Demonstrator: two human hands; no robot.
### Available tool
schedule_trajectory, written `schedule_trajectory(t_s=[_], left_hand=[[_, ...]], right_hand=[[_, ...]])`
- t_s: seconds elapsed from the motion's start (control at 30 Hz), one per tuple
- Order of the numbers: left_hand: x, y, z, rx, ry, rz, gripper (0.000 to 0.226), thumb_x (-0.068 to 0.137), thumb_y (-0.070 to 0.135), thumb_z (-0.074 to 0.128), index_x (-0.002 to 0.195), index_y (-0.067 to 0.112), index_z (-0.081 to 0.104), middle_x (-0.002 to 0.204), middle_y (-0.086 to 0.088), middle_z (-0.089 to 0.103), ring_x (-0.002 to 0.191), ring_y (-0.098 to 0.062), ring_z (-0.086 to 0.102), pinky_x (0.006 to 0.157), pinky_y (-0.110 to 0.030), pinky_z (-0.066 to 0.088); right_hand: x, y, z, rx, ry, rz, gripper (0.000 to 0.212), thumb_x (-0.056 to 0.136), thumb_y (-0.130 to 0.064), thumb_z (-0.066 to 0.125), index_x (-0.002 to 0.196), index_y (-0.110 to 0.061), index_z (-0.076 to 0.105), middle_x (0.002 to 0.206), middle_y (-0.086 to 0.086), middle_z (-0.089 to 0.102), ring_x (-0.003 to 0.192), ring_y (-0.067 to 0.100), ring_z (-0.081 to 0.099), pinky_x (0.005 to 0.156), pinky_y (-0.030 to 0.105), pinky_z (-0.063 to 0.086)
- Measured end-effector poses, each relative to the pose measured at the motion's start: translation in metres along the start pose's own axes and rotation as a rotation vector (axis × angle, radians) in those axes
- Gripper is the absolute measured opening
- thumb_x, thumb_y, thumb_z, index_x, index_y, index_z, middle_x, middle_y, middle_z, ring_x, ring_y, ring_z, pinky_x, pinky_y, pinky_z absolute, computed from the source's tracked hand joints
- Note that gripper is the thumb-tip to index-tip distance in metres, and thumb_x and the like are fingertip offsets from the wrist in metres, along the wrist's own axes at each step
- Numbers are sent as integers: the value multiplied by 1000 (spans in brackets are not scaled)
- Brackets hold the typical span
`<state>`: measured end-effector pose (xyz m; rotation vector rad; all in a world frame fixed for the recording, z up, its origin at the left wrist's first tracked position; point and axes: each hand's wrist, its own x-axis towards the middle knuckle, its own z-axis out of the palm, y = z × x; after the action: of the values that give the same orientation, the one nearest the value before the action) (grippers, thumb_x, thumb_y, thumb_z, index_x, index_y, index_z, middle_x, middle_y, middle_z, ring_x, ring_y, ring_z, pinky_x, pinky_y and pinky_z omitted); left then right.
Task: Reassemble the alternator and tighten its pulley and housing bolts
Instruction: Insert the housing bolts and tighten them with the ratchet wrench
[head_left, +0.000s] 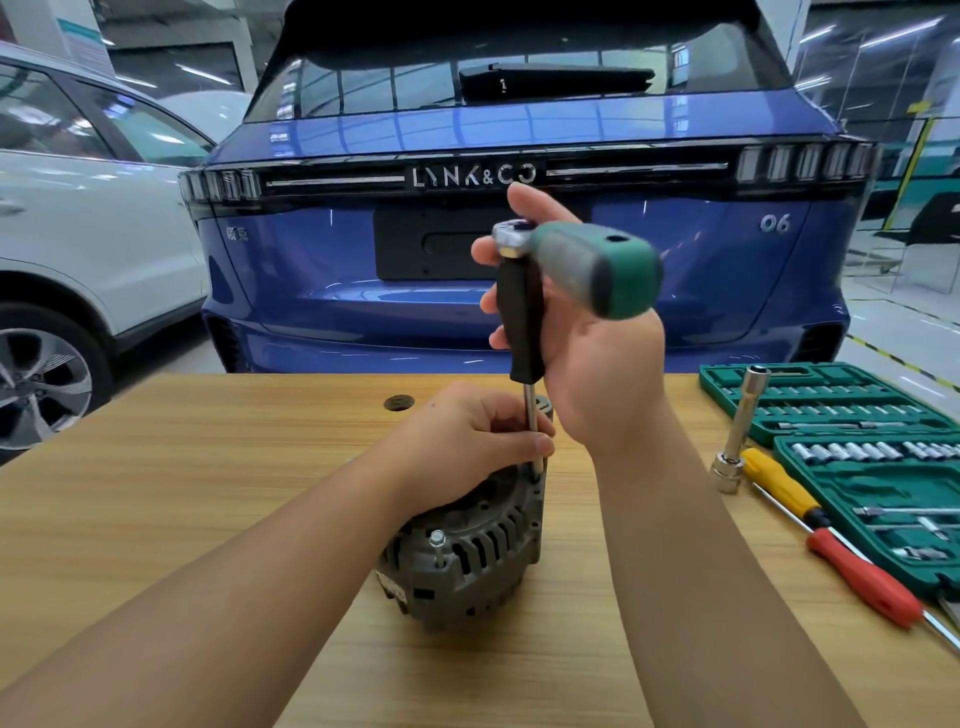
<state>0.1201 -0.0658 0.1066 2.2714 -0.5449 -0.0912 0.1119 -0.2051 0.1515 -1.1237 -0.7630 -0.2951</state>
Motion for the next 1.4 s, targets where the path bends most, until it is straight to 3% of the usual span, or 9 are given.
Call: schedule_trajectory(t_s=[0.13,0.33,0.47,0.67,0.8,0.9,1.03,1.17,1.4], left_hand=[[-1,-1,0,16,8,12,7,97,43,68,98,47,73,95,27,72,88,11,64,79,-27,49],[0,0,1,53,-21,21,7,96,44,68,96,49,72,94,34,68,87,16,62,73,-21,46],[1,1,1,64,-33,41,8,96,43,68,93,50,71,96,33,69,88,15,61,70,-17,44],[1,-1,0,27,-30,30,8,95,41,70,92,49,72,94,32,69,87,15,62,73,-19,45],[0,-3,0,7,-12,48,9,94,40,72,93,49,74,96,30,71,88,14,63,74,-19,46],[1,-3,1,11,-18,41,11,95,40,71,91,50,72,94,33,70,87,16,63,72,-18,46],[3,-2,1,21,-26,31,13,96,40,69,90,52,69,94,35,69,87,17,62,72,-19,46],[3,-2,1,29,-8,34,12,97,43,67,92,53,70,96,33,70,87,15,63,72,-20,46],[3,-5,1,21,23,43,11,95,43,69,97,54,70,96,31,70,88,14,63,74,-20,45]], right_hand=[[3,0,-5,102,-59,107,38,92,-49,50,127,-39,61,104,3,66,83,15,61,71,30,49],[0,-4,4,-217,265,-53,64,82,-44,75,134,-21,45,77,-12,63,72,5,58,71,23,50],[-2,-7,12,-407,456,-178,43,90,-32,74,126,-20,54,80,-2,65,63,2,55,61,19,47],[-1,-21,3,181,187,192,37,98,-32,59,127,-10,52,114,13,72,77,12,62,69,25,50],[0,-21,-3,271,136,240,16,87,-27,67,95,-13,68,93,-1,65,74,9,58,68,22,47],[1,-20,-7,350,168,223,23,79,-22,73,97,-19,59,83,-5,65,73,9,58,70,25,43],[2,-14,-7,169,210,47,16,89,-12,67,94,-26,63,91,-2,66,88,20,63,73,34,51],[0,-5,-4,-272,158,-148,38,96,-13,55,104,-48,69,102,-14,70,92,21,66,75,37,54],[0,0,-11,102,-37,107,36,95,-37,46,128,-35,60,105,4,65,81,18,61,73,36,47]])
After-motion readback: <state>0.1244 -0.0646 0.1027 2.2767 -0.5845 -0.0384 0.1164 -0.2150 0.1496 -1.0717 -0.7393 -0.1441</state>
